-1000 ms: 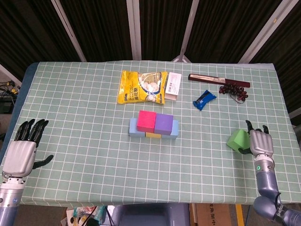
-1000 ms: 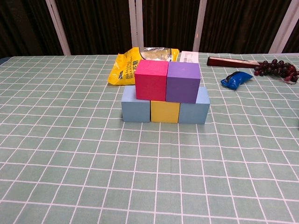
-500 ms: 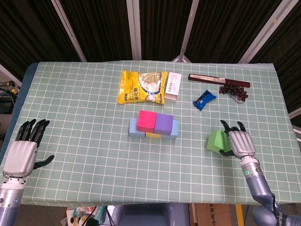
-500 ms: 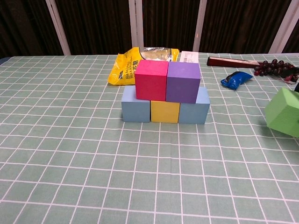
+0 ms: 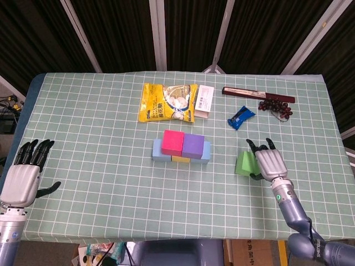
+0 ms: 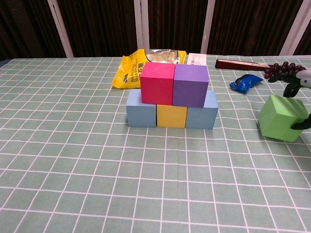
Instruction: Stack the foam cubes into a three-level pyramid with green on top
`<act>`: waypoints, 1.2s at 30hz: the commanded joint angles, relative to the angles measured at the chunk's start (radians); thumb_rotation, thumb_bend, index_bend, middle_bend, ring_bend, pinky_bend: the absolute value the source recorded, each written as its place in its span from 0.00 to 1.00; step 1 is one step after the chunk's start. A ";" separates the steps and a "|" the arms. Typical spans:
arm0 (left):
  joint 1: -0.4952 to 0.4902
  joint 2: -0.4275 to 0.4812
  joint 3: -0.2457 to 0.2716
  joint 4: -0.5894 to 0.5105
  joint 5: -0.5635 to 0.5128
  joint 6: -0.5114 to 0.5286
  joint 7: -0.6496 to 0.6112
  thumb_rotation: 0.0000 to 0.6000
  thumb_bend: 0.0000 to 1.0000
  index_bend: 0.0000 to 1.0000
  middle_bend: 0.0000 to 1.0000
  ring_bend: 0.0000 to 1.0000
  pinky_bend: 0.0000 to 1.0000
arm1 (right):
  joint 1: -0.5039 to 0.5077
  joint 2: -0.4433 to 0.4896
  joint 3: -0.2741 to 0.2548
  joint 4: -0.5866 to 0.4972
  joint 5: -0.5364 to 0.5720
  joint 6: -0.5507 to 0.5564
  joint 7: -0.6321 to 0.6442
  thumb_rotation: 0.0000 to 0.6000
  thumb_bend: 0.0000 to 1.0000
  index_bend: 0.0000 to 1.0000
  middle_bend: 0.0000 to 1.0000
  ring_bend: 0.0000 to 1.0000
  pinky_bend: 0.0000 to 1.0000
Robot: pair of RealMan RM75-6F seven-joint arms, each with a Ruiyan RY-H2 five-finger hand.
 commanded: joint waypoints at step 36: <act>0.008 -0.004 -0.006 0.018 -0.006 -0.030 -0.003 1.00 0.13 0.00 0.06 0.02 0.00 | 0.001 -0.094 0.043 -0.068 0.263 0.165 -0.062 1.00 0.21 0.00 0.18 0.09 0.00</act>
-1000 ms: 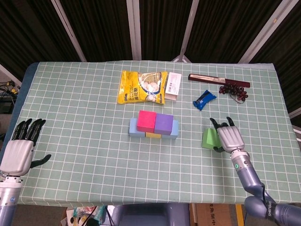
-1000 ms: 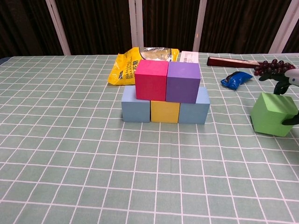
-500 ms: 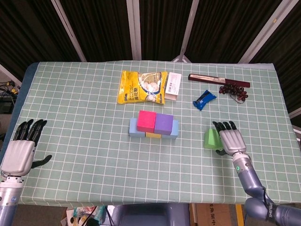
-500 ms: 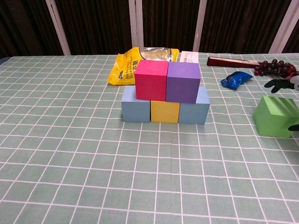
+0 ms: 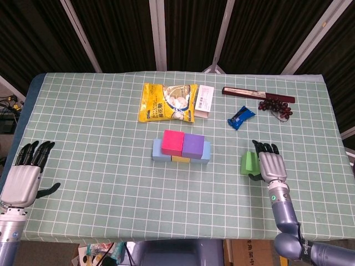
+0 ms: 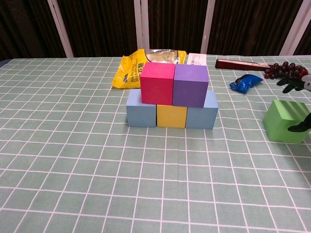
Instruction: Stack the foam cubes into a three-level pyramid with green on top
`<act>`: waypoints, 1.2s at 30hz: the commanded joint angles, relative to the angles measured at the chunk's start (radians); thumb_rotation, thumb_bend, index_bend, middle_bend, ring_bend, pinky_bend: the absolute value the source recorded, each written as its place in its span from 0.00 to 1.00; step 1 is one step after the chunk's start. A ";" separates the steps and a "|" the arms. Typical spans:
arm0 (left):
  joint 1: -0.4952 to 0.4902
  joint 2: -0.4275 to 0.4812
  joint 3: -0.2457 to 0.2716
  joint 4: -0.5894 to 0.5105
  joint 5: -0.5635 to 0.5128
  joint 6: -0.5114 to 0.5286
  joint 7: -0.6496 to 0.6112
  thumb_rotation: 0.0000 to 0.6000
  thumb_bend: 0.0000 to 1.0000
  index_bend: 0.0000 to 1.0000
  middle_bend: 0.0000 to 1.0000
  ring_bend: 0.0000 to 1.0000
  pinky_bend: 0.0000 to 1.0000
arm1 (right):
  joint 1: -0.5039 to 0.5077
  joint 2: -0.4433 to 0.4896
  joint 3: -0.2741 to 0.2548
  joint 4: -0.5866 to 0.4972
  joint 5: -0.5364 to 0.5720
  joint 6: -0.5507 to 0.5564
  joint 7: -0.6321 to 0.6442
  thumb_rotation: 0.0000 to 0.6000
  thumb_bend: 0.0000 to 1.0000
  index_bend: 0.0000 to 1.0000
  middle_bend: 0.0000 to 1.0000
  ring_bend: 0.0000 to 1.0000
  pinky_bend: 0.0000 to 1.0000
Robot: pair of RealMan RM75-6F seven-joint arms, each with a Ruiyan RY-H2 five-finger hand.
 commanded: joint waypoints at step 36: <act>0.001 0.005 -0.008 0.008 -0.020 -0.024 -0.018 1.00 0.13 0.00 0.06 0.02 0.00 | 0.023 0.154 0.108 -0.215 0.030 0.094 -0.033 1.00 0.41 0.00 0.47 0.31 0.00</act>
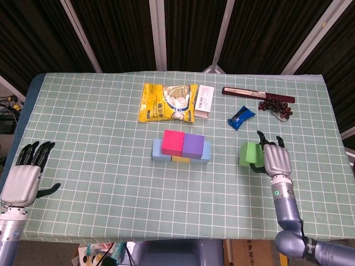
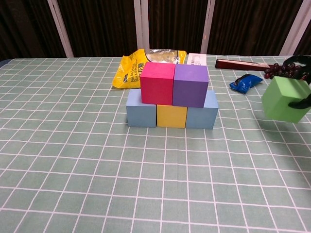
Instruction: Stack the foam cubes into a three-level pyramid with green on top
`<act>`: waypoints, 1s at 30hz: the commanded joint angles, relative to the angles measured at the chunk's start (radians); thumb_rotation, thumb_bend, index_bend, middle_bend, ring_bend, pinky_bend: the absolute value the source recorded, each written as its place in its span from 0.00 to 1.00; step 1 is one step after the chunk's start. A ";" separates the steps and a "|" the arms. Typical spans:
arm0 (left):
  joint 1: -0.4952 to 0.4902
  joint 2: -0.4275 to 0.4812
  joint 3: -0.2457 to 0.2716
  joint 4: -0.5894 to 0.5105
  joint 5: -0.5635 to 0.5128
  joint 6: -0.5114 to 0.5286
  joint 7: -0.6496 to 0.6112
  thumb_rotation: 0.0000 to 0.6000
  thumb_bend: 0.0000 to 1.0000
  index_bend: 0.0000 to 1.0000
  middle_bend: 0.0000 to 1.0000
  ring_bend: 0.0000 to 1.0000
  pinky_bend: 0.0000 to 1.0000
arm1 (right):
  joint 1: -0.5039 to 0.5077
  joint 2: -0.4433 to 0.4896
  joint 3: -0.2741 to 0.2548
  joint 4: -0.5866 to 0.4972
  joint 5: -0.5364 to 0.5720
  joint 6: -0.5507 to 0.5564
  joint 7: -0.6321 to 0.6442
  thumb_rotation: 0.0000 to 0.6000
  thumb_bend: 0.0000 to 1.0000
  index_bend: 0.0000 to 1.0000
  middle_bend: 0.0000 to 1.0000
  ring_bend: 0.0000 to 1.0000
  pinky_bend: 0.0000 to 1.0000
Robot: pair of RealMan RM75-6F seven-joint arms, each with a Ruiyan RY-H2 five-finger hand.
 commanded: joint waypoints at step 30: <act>-0.016 0.008 0.001 0.021 -0.032 -0.050 -0.004 1.00 0.13 0.00 0.06 0.02 0.00 | 0.498 0.079 0.299 -0.418 0.580 0.306 -0.450 1.00 0.41 0.00 0.47 0.31 0.00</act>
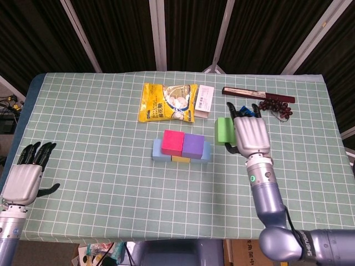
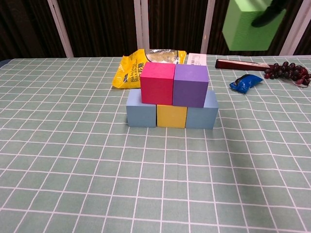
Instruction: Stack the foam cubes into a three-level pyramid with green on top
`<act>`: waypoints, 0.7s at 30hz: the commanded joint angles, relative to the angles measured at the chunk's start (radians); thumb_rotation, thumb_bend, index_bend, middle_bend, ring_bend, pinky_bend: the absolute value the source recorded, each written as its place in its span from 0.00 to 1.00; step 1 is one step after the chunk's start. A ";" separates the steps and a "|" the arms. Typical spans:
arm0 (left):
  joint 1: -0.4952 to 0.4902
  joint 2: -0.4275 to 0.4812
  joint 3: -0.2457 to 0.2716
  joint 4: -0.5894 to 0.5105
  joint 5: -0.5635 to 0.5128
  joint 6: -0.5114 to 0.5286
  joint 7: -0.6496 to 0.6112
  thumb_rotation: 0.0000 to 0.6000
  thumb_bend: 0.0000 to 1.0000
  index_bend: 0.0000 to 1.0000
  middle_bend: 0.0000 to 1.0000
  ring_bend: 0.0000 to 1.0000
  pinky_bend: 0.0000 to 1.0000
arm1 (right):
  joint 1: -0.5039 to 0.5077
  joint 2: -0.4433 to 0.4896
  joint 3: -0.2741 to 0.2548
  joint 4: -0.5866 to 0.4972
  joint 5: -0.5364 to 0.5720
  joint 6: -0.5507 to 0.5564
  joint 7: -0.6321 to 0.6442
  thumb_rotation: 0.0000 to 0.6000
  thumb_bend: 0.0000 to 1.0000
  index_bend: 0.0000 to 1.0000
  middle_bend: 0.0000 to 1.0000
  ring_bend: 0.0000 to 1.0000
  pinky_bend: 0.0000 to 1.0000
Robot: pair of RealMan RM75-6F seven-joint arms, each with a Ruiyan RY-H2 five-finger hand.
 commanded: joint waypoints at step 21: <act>-0.008 0.021 -0.002 0.004 -0.042 -0.042 -0.061 1.00 0.13 0.00 0.06 0.02 0.00 | 0.382 -0.363 0.123 0.285 0.259 0.305 -0.239 1.00 0.41 0.00 0.50 0.31 0.00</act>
